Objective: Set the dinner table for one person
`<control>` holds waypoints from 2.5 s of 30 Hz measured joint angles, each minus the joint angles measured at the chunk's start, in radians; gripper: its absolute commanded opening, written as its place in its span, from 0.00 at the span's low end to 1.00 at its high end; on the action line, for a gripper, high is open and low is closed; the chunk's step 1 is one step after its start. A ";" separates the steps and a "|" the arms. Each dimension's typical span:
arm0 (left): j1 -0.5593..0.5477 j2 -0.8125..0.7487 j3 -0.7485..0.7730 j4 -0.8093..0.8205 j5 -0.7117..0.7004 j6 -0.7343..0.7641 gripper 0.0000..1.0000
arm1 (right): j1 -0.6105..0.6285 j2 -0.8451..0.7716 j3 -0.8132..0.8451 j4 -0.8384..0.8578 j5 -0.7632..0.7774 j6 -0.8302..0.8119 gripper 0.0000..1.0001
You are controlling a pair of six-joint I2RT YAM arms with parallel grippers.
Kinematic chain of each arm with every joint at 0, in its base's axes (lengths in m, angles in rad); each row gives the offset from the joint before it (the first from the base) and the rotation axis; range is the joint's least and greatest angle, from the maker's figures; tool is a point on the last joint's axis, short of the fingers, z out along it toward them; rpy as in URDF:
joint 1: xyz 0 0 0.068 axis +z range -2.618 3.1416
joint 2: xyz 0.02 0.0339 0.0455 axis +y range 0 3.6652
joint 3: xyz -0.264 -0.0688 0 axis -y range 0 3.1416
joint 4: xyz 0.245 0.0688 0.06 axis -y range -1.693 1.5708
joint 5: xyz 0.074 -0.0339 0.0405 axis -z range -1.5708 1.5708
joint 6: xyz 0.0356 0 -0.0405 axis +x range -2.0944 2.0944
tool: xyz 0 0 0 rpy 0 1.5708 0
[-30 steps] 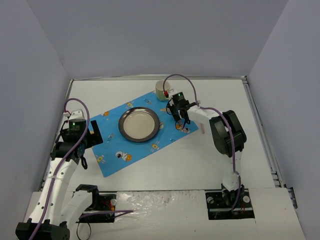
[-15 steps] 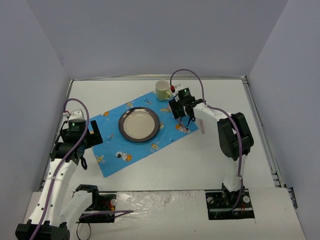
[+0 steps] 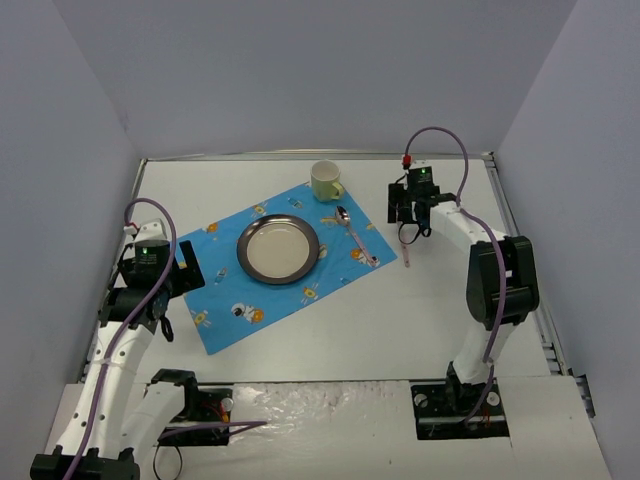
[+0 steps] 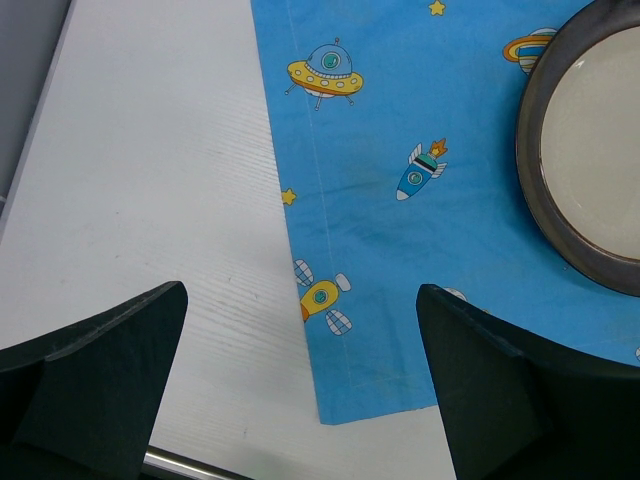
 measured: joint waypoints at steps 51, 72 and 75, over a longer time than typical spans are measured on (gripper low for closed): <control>-0.093 0.041 0.241 -0.187 0.006 -0.085 0.97 | 0.647 -0.128 0.166 -0.163 0.121 0.133 0.00; -0.093 -0.005 0.191 -0.292 -0.026 -0.342 0.97 | 0.911 0.236 0.351 -0.103 0.099 0.227 0.00; -0.093 -0.033 0.203 -0.323 -0.056 -0.345 0.97 | 0.936 0.298 0.412 -0.096 0.102 0.248 0.00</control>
